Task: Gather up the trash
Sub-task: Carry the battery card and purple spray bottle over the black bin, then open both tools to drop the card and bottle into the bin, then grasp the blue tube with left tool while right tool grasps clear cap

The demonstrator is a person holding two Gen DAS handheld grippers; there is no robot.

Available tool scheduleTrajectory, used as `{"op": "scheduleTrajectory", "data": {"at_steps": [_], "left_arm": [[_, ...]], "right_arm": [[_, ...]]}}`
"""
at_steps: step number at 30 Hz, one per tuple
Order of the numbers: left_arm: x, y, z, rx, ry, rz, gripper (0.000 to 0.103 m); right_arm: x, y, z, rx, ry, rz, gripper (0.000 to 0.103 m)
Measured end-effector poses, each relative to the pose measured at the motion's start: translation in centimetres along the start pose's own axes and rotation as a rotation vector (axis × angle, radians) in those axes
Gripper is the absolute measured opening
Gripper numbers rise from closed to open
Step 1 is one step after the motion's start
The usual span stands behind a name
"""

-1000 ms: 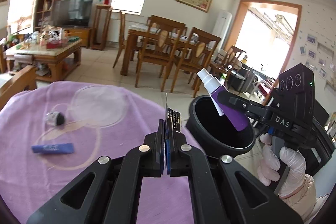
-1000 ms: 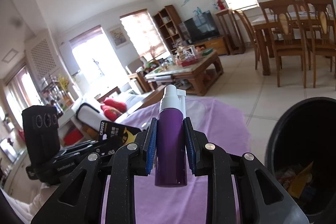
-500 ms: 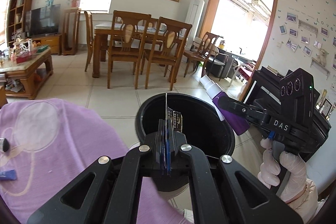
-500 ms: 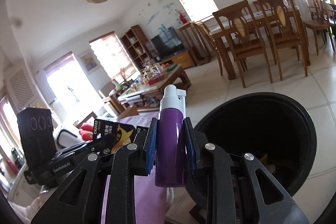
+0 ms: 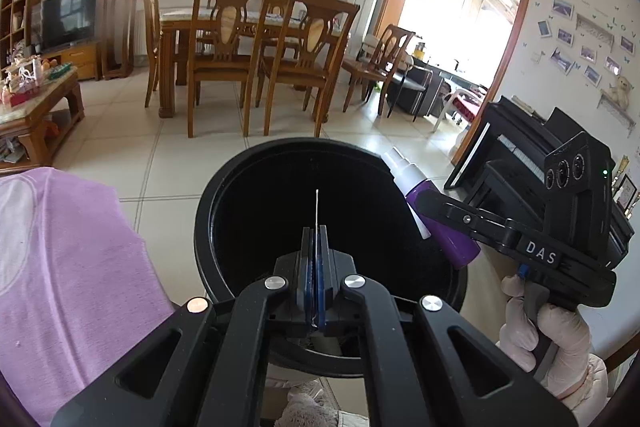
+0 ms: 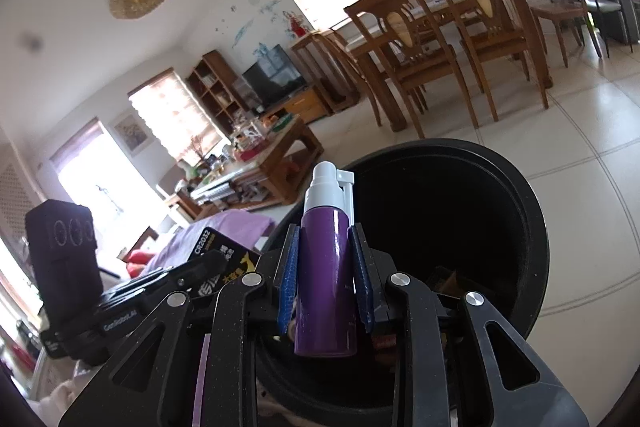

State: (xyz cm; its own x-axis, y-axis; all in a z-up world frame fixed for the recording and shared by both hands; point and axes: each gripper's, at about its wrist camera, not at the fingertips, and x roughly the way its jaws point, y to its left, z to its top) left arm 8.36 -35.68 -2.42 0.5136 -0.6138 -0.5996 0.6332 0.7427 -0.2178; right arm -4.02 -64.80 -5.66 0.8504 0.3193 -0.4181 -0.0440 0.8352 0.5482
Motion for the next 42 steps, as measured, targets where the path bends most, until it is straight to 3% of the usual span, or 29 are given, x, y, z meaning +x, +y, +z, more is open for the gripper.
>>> {"op": "scheduleTrajectory", "data": {"at_steps": [15, 19, 31, 34, 35, 36, 38, 40, 42], "left_arm": [[2.0, -1.3, -0.6, 0.064, 0.048, 0.041, 0.005], [1.2, -1.7, -0.5, 0.078, 0.032, 0.05, 0.005], [-1.8, -0.8, -1.3, 0.073, 0.056, 0.081, 0.007], [-3.1, 0.4, -2.0, 0.075, 0.06, 0.116, 0.009], [-3.7, 1.0, -2.4, 0.073, 0.06, 0.132, 0.023], [-4.3, 1.5, -2.6, 0.068, 0.056, 0.148, 0.058], [-6.4, 2.9, -3.1, 0.058, 0.002, 0.213, 0.097], [-8.2, 3.8, -3.6, 0.072, -0.043, 0.258, 0.098], [-9.7, 5.2, -4.2, 0.08, -0.037, 0.299, 0.098]], "right_arm": [[3.0, -0.5, -1.0, 0.022, 0.039, -0.036, 0.026], [2.6, -0.1, -1.3, 0.027, 0.03, -0.048, 0.041], [2.6, 3.5, -1.4, -0.024, 0.032, -0.034, 0.049], [3.2, 5.7, -1.5, -0.052, 0.04, -0.021, 0.062], [3.5, 6.5, -1.6, -0.063, 0.044, -0.015, 0.063], [3.9, 7.6, -1.7, -0.079, 0.049, -0.007, 0.063], [4.9, 9.5, -1.8, -0.109, 0.065, 0.006, 0.066], [6.0, 11.8, -2.1, -0.134, 0.087, 0.027, 0.077], [7.2, 14.1, -2.4, -0.164, 0.103, 0.046, 0.079]]}}
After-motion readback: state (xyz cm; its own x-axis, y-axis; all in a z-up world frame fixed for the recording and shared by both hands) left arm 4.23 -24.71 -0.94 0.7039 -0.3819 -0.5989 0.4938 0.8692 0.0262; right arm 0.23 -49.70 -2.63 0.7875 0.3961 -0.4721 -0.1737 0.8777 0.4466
